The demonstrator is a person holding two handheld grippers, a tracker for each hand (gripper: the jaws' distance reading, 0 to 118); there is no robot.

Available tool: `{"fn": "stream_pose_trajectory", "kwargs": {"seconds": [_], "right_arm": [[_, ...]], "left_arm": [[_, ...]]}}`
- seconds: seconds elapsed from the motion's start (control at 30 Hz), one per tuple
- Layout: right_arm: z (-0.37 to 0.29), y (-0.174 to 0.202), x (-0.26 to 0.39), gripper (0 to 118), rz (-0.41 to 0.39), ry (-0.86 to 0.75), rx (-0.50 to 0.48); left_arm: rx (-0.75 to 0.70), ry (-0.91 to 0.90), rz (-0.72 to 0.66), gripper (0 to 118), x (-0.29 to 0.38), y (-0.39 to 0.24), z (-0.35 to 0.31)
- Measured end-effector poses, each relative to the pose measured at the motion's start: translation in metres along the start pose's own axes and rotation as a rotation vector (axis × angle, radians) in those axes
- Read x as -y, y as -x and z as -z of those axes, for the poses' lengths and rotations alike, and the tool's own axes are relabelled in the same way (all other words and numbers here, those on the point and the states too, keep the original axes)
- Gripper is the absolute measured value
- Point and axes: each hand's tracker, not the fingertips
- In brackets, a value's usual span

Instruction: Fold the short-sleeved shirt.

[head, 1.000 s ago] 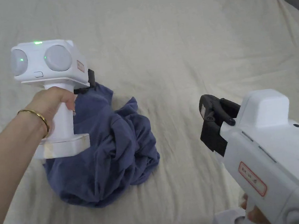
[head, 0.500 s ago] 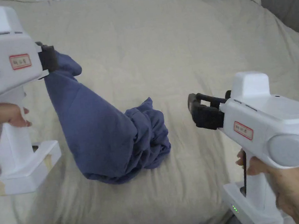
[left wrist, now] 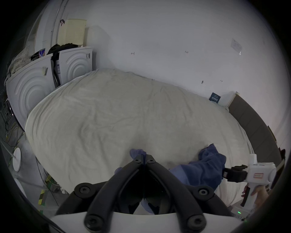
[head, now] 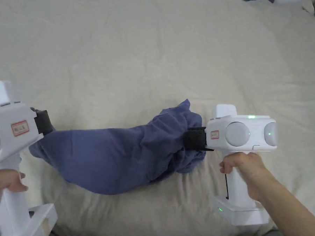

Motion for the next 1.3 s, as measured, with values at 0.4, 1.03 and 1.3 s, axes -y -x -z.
{"fn": "stream_pose_trajectory", "kwargs": {"seconds": [0.4, 1.03, 1.3], "right_arm": [[-0.082, -0.030, -0.014, 8, 0.039, -0.143, -0.150], [-0.416, -0.145, -0.156, 8, 0.109, -0.726, -0.044], [-0.438, -0.148, -0.236, 8, 0.156, -0.774, 0.031]], "left_arm": [[-0.009, -0.060, -0.128, 0, -0.028, 0.009, -0.002], [0.023, -0.635, -0.063, 0, -0.266, -0.061, -0.166], [-0.021, -0.636, 0.016, 0, -0.363, -0.101, -0.172]]}}
